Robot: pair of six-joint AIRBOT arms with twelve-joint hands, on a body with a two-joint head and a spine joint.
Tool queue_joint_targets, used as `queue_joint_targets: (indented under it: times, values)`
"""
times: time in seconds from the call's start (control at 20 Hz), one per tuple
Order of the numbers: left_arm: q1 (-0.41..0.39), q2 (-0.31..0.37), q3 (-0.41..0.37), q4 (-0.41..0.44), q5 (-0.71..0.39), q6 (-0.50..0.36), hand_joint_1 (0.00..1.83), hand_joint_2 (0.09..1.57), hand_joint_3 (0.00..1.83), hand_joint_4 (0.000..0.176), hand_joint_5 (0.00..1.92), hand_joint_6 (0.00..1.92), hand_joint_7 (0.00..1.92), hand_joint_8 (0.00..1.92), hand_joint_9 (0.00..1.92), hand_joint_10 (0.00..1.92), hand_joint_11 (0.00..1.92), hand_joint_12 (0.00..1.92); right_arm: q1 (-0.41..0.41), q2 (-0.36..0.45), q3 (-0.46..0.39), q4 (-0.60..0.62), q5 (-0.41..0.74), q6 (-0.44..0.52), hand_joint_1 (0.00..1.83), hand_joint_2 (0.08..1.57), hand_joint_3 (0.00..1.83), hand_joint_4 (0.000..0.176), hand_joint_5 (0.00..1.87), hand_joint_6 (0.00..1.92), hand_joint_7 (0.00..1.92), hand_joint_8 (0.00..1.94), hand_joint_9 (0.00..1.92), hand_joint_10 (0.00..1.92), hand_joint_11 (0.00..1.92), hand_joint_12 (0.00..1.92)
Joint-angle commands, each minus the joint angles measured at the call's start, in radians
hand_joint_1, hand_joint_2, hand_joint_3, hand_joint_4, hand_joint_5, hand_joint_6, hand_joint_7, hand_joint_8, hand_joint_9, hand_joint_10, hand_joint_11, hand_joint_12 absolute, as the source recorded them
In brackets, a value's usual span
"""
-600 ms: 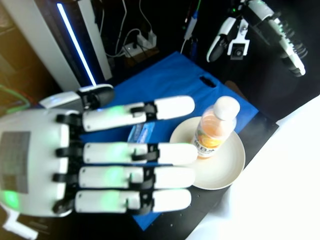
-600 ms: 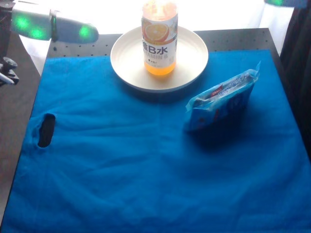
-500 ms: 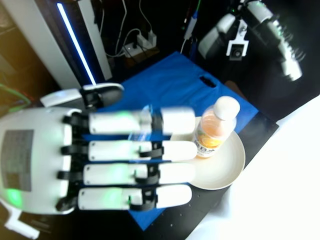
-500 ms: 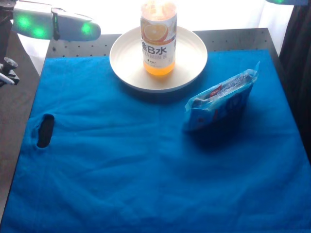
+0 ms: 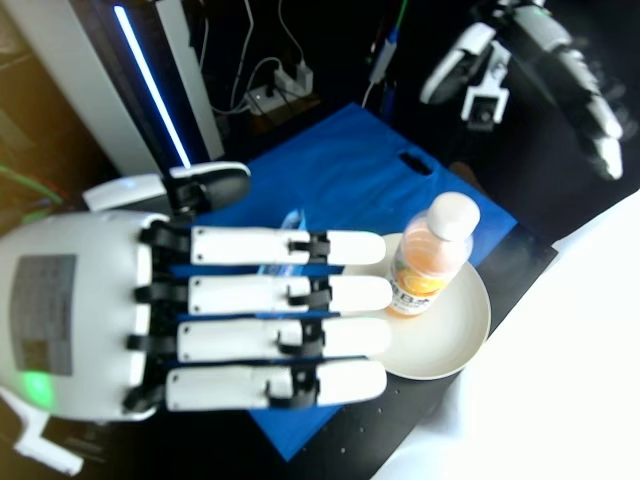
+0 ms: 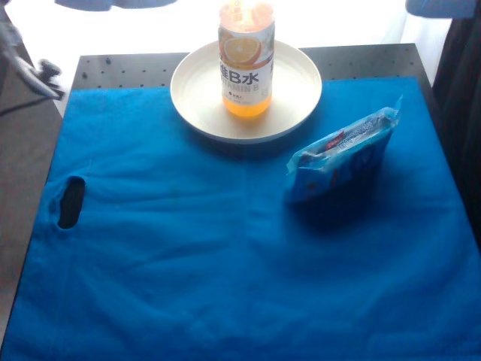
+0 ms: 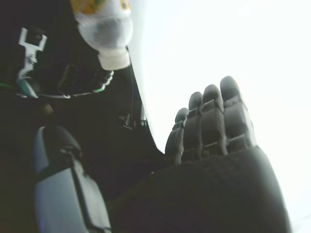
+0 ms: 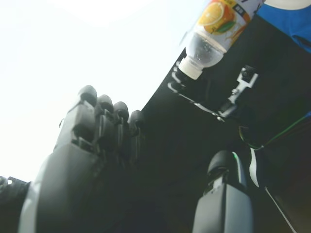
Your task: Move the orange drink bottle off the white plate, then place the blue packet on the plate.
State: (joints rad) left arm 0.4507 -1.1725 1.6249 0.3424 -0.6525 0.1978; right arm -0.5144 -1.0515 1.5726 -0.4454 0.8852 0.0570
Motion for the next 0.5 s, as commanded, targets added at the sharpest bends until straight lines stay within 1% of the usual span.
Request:
queue_joint_targets:
  times: [0.0,0.05,0.1,0.15,0.2,0.25,0.3,0.35,0.4,0.45]
  values:
    - [-0.031,-0.021,0.021,-0.010,-0.040,-0.007,0.66,0.74,0.00,0.081,0.00,0.00,0.08,0.00,0.14,0.00,0.07,0.17,0.013,0.000,0.001,0.058,0.098,0.012,0.54,0.91,0.01,0.000,0.32,0.01,0.23,0.00,0.17,0.01,0.10,0.17]
    - [-0.045,-0.039,0.039,0.008,-0.014,-0.010,0.67,0.73,0.00,0.079,0.00,0.00,0.09,0.00,0.14,0.00,0.07,0.15,0.013,0.000,0.001,0.052,0.098,0.012,0.53,0.90,0.00,0.000,0.33,0.01,0.22,0.00,0.17,0.01,0.09,0.17]
    - [-0.053,-0.050,0.047,0.022,0.000,-0.015,0.62,0.66,0.00,0.076,0.00,0.00,0.08,0.00,0.13,0.00,0.07,0.13,0.013,0.000,0.001,0.047,0.098,0.012,0.53,0.91,0.00,0.000,0.33,0.01,0.20,0.00,0.17,0.01,0.08,0.17]
    - [-0.061,-0.065,0.058,0.035,0.014,-0.018,0.60,0.63,0.00,0.072,0.00,0.00,0.09,0.00,0.14,0.01,0.08,0.13,0.013,0.000,0.001,0.042,0.098,0.012,0.53,0.92,0.01,0.000,0.32,0.00,0.20,0.00,0.16,0.00,0.07,0.17]
    - [-0.065,-0.075,0.065,0.041,0.021,-0.018,0.58,0.58,0.00,0.081,0.00,0.00,0.09,0.00,0.13,0.00,0.07,0.11,0.013,0.000,0.001,0.039,0.098,0.012,0.56,0.93,0.01,0.000,0.31,0.00,0.20,0.00,0.16,0.00,0.05,0.16]
    - [-0.070,-0.089,0.074,0.048,0.035,-0.018,0.60,0.58,0.00,0.091,0.00,0.00,0.09,0.00,0.13,0.00,0.06,0.10,0.013,0.000,0.001,0.036,0.098,0.012,0.58,0.93,0.01,0.000,0.30,0.00,0.20,0.00,0.15,0.00,0.03,0.16]
    - [-0.075,-0.102,0.084,0.058,0.052,-0.018,0.60,0.57,0.00,0.094,0.00,0.00,0.09,0.00,0.13,0.00,0.06,0.09,0.013,0.000,0.001,0.033,0.098,0.012,0.59,0.92,0.00,0.000,0.30,0.00,0.20,0.00,0.15,0.00,0.03,0.16]
    - [-0.079,-0.119,0.099,0.068,0.066,-0.018,0.61,0.58,0.00,0.117,0.00,0.00,0.09,0.00,0.11,0.00,0.05,0.09,0.013,0.000,0.000,0.032,0.099,0.012,0.61,0.90,0.00,0.000,0.29,0.00,0.21,0.00,0.15,0.00,0.03,0.16]
    - [-0.079,-0.132,0.109,0.076,0.078,-0.018,0.62,0.57,0.00,0.133,0.00,0.00,0.10,0.00,0.11,0.01,0.06,0.10,0.013,0.000,-0.001,0.029,0.099,0.012,0.64,0.88,0.00,0.000,0.28,0.00,0.22,0.01,0.16,0.00,0.04,0.16]
    - [-0.079,-0.141,0.115,0.083,0.087,-0.018,0.66,0.59,0.00,0.132,0.00,0.00,0.09,0.00,0.12,0.01,0.11,0.12,0.013,0.000,-0.003,0.024,0.099,0.012,0.66,0.87,0.00,0.000,0.29,0.00,0.24,0.01,0.17,0.01,0.04,0.16]
